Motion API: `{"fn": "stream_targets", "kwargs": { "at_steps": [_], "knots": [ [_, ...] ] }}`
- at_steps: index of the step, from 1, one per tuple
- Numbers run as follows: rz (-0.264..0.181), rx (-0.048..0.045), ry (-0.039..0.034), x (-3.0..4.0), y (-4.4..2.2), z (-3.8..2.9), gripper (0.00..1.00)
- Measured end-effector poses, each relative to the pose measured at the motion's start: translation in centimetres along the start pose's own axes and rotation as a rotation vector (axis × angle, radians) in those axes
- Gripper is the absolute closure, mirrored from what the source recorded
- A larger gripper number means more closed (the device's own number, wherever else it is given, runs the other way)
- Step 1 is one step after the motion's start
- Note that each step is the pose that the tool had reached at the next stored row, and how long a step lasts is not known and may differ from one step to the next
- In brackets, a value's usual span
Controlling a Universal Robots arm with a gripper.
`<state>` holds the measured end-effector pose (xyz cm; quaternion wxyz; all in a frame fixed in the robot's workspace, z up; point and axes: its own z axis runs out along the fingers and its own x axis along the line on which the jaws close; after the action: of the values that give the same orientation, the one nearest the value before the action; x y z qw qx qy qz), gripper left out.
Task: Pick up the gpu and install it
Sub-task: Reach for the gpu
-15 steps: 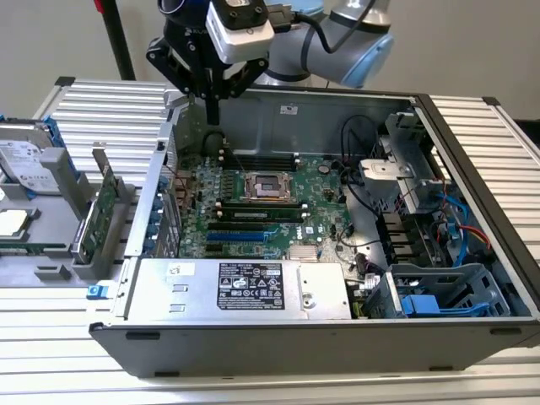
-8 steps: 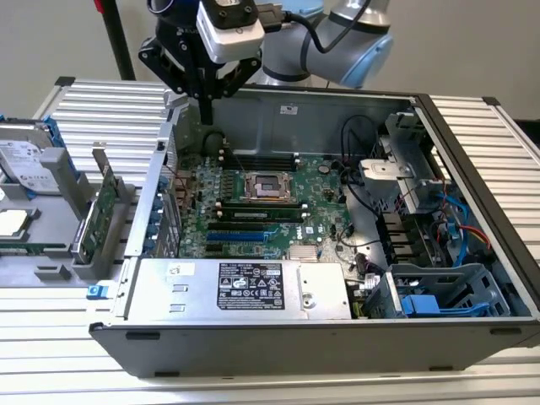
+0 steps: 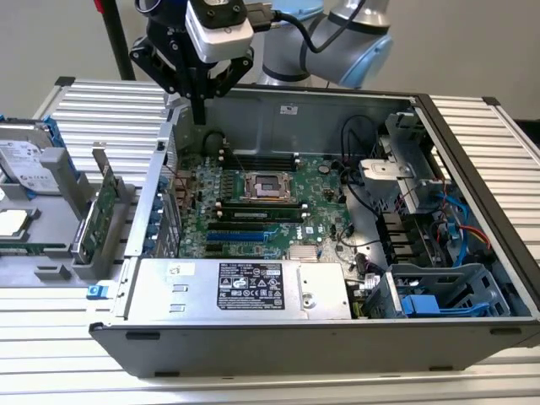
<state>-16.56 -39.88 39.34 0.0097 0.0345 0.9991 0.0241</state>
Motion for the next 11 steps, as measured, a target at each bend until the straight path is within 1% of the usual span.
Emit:
{"fn": "stream_targets", "kwargs": {
  "at_steps": [11],
  "knots": [
    [0.000,0.0001,0.0000,1.13,-0.08,-0.02,1.00]
  ]
}}
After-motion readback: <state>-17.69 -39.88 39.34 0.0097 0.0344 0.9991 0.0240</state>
